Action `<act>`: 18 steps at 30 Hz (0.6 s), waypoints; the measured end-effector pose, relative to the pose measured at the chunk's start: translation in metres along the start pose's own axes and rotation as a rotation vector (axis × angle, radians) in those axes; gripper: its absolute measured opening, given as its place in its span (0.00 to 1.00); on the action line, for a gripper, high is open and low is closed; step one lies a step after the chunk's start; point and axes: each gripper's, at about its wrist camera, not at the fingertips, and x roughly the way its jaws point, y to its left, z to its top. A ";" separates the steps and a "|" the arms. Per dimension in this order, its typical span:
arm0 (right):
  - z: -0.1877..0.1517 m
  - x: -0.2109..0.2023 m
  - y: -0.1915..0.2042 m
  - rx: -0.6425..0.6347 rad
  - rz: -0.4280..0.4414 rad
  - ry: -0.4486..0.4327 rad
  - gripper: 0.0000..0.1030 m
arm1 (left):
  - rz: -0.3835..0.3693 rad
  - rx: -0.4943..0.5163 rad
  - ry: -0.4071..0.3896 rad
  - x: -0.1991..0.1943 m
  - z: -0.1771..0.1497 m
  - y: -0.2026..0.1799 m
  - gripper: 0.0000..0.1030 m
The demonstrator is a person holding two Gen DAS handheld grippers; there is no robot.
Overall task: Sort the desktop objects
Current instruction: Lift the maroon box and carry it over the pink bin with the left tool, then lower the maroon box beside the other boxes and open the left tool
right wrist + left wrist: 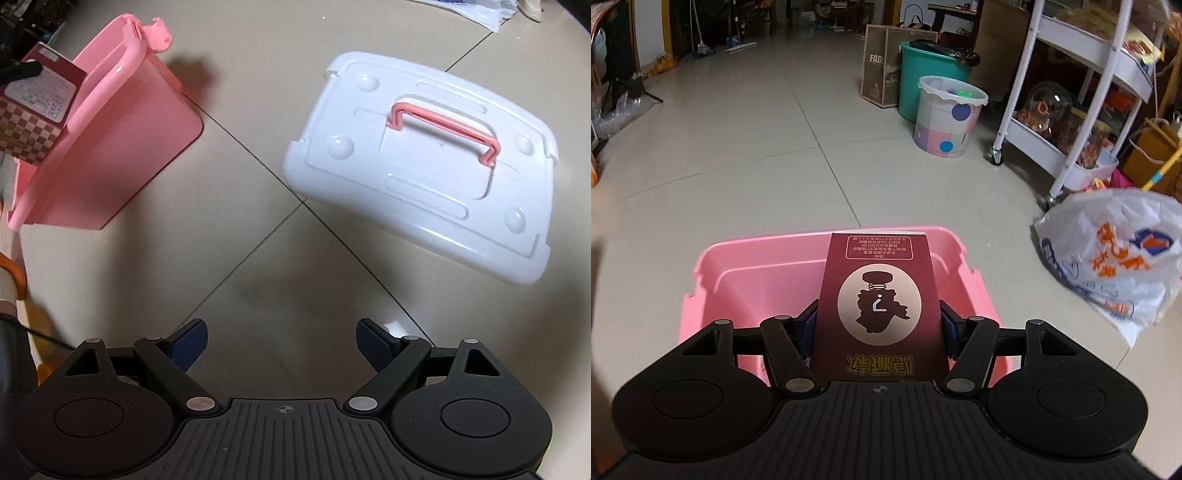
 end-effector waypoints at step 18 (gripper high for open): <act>0.003 0.036 0.002 -0.007 -0.013 0.073 0.83 | -0.051 -0.151 0.065 0.065 -0.015 0.019 0.61</act>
